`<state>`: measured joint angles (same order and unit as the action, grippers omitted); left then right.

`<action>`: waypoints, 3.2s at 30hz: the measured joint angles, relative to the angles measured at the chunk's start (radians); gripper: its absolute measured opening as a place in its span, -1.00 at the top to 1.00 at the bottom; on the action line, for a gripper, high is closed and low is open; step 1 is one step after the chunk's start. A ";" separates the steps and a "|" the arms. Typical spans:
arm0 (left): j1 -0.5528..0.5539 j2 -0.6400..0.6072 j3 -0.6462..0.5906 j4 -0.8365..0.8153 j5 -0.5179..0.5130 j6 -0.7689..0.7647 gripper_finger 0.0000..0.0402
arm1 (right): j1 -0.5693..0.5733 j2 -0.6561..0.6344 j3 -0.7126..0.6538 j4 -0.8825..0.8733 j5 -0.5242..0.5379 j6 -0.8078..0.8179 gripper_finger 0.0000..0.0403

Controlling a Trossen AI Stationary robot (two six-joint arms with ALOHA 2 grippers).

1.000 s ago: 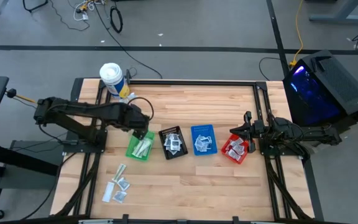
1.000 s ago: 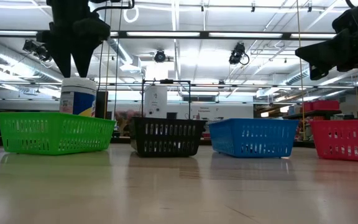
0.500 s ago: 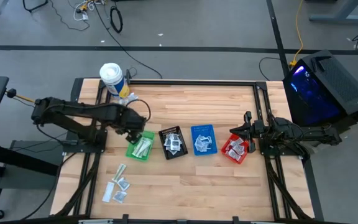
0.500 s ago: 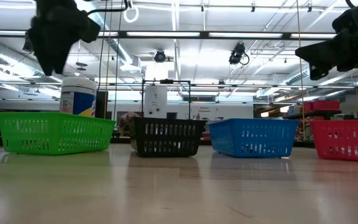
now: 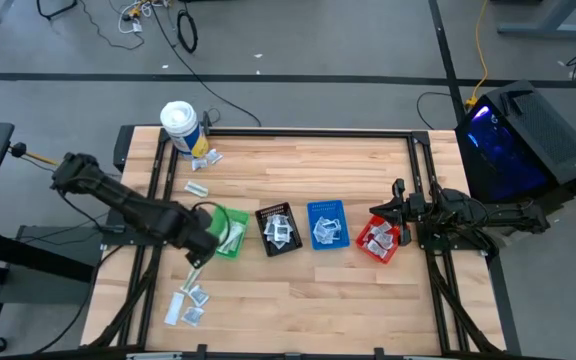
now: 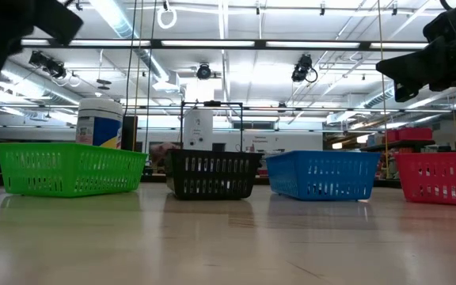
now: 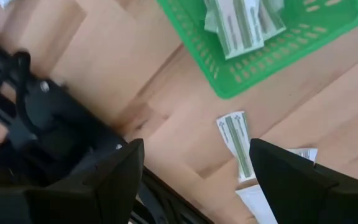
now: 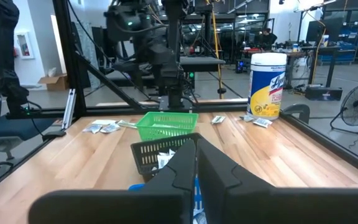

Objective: Pick & Place First Aid Supplies
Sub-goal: Put the bandage into the green basket

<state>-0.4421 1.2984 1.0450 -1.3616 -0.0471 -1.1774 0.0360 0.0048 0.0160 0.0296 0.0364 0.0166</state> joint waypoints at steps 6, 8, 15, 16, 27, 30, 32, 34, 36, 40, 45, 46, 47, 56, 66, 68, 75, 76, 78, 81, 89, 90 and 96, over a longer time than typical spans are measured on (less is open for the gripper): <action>-0.140 0.000 -0.031 0.011 -0.026 -0.210 -0.50 | 0.000 0.000 0.000 0.000 0.000 0.000 0.89; -0.179 0.000 -0.054 0.017 -0.030 -0.267 -0.50 | 0.000 0.000 0.000 0.000 0.000 0.000 0.89; -0.281 0.000 -0.143 0.111 0.020 -0.401 -0.53 | 0.000 0.000 0.000 0.000 0.000 0.000 0.89; -0.293 0.000 -0.152 0.135 0.021 -0.416 -0.56 | 0.000 0.000 0.000 0.000 0.000 0.000 0.89; -0.371 0.004 -0.178 0.265 0.002 -0.570 -0.88 | 0.000 0.000 0.000 0.000 0.000 0.000 0.89; -0.372 0.004 -0.213 0.348 -0.009 -0.600 -0.87 | 0.000 0.000 0.000 0.000 0.000 0.000 0.89; -0.372 0.004 -0.244 0.410 -0.010 -0.627 -0.85 | 0.000 0.000 0.000 0.000 0.000 0.000 0.89; -0.372 0.004 -0.271 0.458 -0.014 -0.645 -0.84 | 0.000 0.000 0.000 0.000 0.000 0.000 0.89; -0.372 0.005 -0.291 0.485 -0.032 -0.653 -0.83 | 0.000 0.000 0.000 0.000 0.000 0.000 0.89; -0.372 0.015 -0.314 0.497 -0.034 -0.677 -0.83 | 0.000 0.000 0.000 0.000 0.000 0.000 0.89; -0.381 0.065 -0.319 0.517 -0.007 -0.679 -0.83 | 0.000 0.000 0.000 0.000 0.000 0.000 0.89; -0.384 0.076 -0.319 0.530 -0.008 -0.679 -0.83 | 0.000 0.000 0.000 0.000 0.000 0.000 0.89; -0.388 0.087 -0.319 0.545 -0.007 -0.680 -0.83 | 0.000 0.000 0.000 0.000 0.000 0.000 0.89; -0.422 0.126 -0.319 0.571 -0.018 -0.759 -0.83 | 0.000 0.000 0.000 0.000 0.000 0.000 0.89; -0.408 0.195 -0.319 0.621 -0.032 -0.795 -0.82 | 0.000 0.000 0.000 0.000 0.000 0.000 0.89; -0.404 0.205 -0.319 0.622 -0.034 -0.806 -0.82 | 0.000 0.000 0.000 0.000 0.000 0.000 0.89; -0.376 0.208 -0.319 0.628 -0.034 -0.809 -0.70 | 0.000 0.000 0.000 0.000 0.000 0.000 0.89; -0.372 0.208 -0.319 0.628 -0.034 -0.808 -0.66 | 0.000 0.000 0.000 0.000 0.000 0.000 0.89; -0.366 0.208 -0.319 0.629 -0.029 -0.804 -0.58 | 0.000 0.000 0.000 0.000 0.000 0.000 0.89; -0.361 0.208 -0.319 0.629 -0.018 -0.800 -0.45 | 0.000 0.000 0.000 0.000 0.000 0.000 0.89; -0.361 0.208 -0.319 0.628 -0.014 -0.793 -0.18 | 0.000 0.000 0.000 0.000 0.000 0.000 0.89; -0.361 0.208 -0.319 0.628 -0.009 -0.793 -0.16 | 0.000 0.000 0.000 0.000 0.000 0.000 0.89; -0.361 0.208 -0.319 0.627 -0.007 -0.793 -0.09 | 0.000 0.000 0.000 0.000 0.000 0.000 0.89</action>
<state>-0.8032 1.5059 0.7258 -0.7343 -0.0544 -1.9705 0.0361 0.0050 0.0159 0.0296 0.0364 0.0166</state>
